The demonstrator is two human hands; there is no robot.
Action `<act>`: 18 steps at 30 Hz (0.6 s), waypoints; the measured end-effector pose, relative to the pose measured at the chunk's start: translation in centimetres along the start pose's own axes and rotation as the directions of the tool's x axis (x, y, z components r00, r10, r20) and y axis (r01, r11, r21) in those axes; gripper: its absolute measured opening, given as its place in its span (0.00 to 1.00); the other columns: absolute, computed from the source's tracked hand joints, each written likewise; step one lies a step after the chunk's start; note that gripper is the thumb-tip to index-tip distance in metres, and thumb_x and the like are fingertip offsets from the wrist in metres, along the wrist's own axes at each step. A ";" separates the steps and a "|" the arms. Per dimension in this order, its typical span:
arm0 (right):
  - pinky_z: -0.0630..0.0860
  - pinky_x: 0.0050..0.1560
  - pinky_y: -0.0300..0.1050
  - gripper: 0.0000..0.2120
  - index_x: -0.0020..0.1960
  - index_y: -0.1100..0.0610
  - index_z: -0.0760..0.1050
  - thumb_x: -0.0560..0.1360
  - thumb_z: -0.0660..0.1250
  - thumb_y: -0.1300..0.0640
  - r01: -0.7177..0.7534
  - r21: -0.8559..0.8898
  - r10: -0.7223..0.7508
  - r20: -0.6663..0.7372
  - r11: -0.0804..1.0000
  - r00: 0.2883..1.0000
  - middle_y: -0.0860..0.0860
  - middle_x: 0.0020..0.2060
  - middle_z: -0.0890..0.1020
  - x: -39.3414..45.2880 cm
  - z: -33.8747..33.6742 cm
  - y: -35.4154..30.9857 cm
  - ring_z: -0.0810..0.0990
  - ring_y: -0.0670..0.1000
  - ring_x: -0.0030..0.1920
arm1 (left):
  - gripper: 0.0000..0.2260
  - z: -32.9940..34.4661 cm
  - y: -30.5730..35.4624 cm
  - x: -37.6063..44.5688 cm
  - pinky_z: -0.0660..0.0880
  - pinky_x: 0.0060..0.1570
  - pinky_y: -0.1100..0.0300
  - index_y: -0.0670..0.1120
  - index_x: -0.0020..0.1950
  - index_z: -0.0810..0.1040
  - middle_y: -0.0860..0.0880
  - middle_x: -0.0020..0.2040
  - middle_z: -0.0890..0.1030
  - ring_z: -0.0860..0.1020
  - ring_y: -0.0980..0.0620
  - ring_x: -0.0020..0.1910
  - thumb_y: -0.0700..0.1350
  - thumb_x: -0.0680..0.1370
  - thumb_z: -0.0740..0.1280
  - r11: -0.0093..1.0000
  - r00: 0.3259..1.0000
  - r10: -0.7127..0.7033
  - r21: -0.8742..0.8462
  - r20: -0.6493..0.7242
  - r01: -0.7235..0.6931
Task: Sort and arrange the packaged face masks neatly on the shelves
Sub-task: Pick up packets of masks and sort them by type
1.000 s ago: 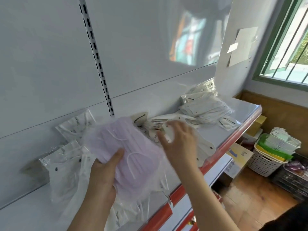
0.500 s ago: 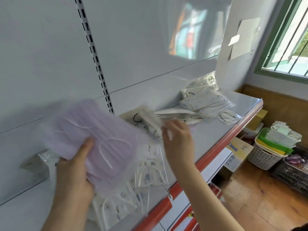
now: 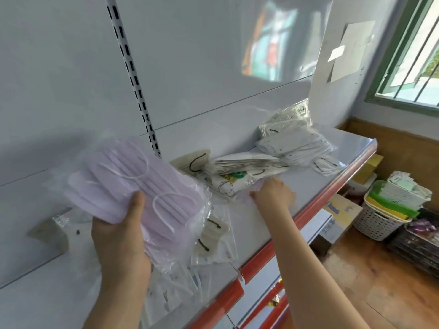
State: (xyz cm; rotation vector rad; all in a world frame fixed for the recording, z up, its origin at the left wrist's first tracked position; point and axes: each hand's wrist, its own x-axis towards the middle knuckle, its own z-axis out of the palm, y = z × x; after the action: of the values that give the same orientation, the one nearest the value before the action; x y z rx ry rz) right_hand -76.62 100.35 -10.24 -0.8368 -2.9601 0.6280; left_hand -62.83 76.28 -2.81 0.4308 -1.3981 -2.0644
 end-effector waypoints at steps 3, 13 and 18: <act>0.77 0.55 0.48 0.07 0.50 0.55 0.78 0.72 0.69 0.57 -0.016 0.281 -0.008 0.083 0.960 0.996 0.56 0.48 0.82 0.6 0.4 -0.4 0.81 0.58 0.52 | 0.19 -0.4 -1.7 0.2 0.78 0.60 0.52 0.52 0.65 0.80 0.57 0.55 0.85 0.84 0.56 0.54 0.46 0.75 0.76 0.991 0.995 -0.097 0.098 0.023 0.094; 0.81 0.47 0.52 0.22 0.62 0.59 0.75 0.70 0.75 0.64 0.103 0.965 -0.311 -0.024 0.242 0.950 0.58 0.50 0.83 -5.0 -8.1 0.5 0.82 0.56 0.44 | 0.13 -0.2 -3.2 1.7 0.79 0.51 0.53 0.52 0.57 0.82 0.54 0.47 0.87 0.85 0.53 0.46 0.39 0.75 0.74 0.940 0.935 -0.312 0.197 0.168 0.279; 0.75 0.35 0.39 0.04 0.48 0.59 0.80 0.74 0.73 0.61 0.147 0.893 -0.520 0.109 0.426 0.847 0.48 0.35 0.82 -10.5 -4.3 -1.7 0.78 0.46 0.34 | 0.13 0.7 -3.7 1.1 0.79 0.49 0.52 0.47 0.62 0.82 0.44 0.52 0.87 0.85 0.44 0.49 0.40 0.78 0.70 0.916 0.886 -0.395 0.183 0.244 0.358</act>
State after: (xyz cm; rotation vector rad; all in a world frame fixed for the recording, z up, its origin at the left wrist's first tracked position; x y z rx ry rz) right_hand -67.99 95.38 -4.52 0.0308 -2.3028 2.1486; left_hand -65.14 77.02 -5.85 0.5200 -1.7373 -2.4268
